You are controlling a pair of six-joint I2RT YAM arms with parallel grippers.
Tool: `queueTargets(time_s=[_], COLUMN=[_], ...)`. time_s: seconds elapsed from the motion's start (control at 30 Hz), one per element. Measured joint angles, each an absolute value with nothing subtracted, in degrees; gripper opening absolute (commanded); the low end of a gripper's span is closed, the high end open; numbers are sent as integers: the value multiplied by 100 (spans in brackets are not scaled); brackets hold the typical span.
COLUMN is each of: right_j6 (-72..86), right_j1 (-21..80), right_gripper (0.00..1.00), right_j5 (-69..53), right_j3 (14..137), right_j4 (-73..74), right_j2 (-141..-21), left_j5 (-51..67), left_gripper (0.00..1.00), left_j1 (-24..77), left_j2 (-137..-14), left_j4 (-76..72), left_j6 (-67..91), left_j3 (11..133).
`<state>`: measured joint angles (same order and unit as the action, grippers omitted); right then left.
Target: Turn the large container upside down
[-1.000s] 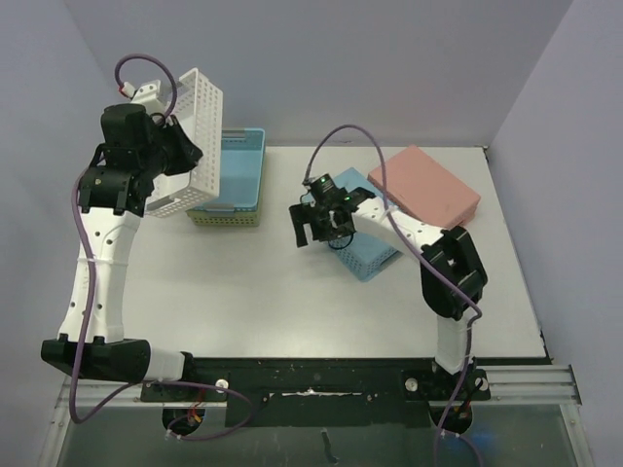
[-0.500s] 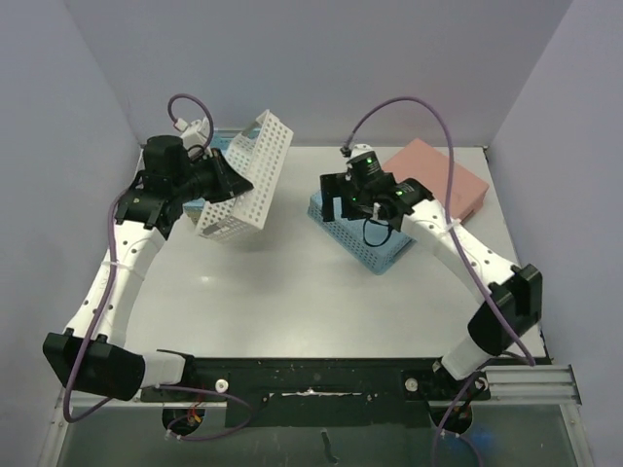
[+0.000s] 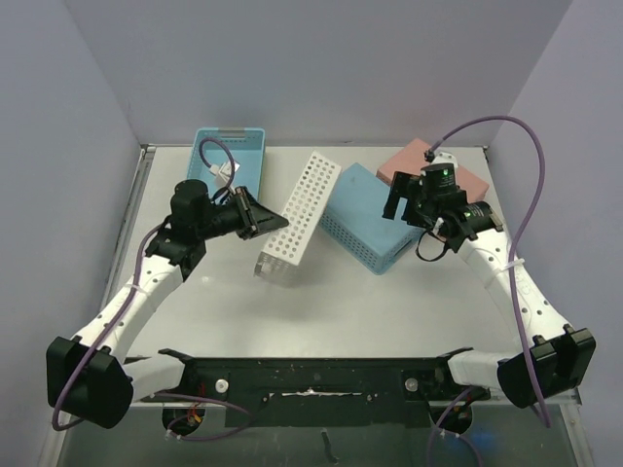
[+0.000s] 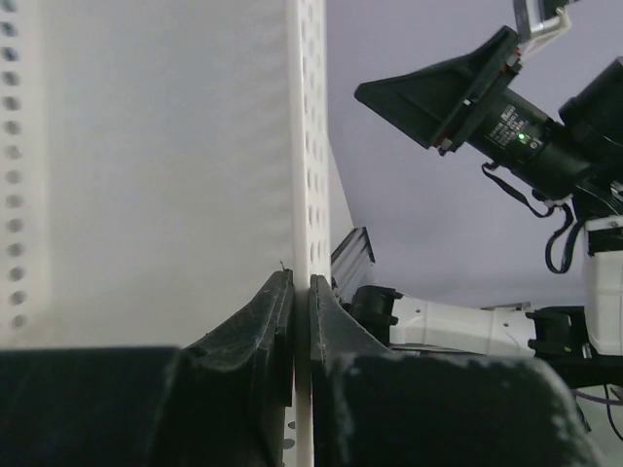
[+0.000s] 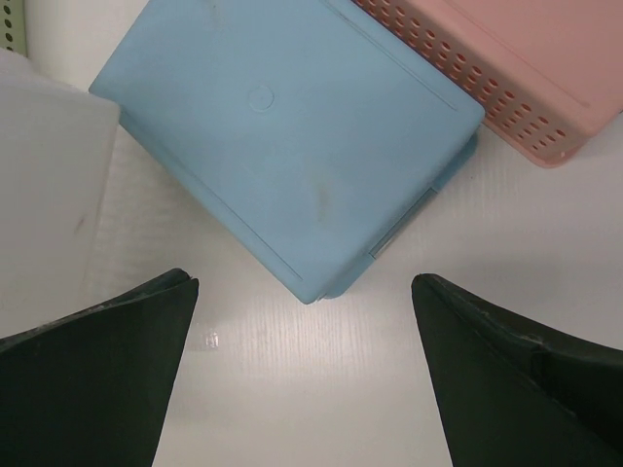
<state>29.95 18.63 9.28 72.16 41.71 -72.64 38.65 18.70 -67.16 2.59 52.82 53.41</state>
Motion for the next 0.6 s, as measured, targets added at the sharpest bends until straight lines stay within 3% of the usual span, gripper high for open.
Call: queueTargets(time_s=[0.27, 0.6], right_j6=[3052, 3079], right_j1=[1835, 1835], right_gripper=[100, 100], right_j5=[832, 770], right_j3=[7216, 7216], right_j4=[4171, 4169], right_j2=[-7258, -7262], left_j5=[3968, 4106], left_gripper=[0, 0], left_j1=[2137, 2370], left_j2=[-6665, -6560], left_j4=[-390, -2469], left_j6=[5815, 7489], left_j3=[5312, 4053])
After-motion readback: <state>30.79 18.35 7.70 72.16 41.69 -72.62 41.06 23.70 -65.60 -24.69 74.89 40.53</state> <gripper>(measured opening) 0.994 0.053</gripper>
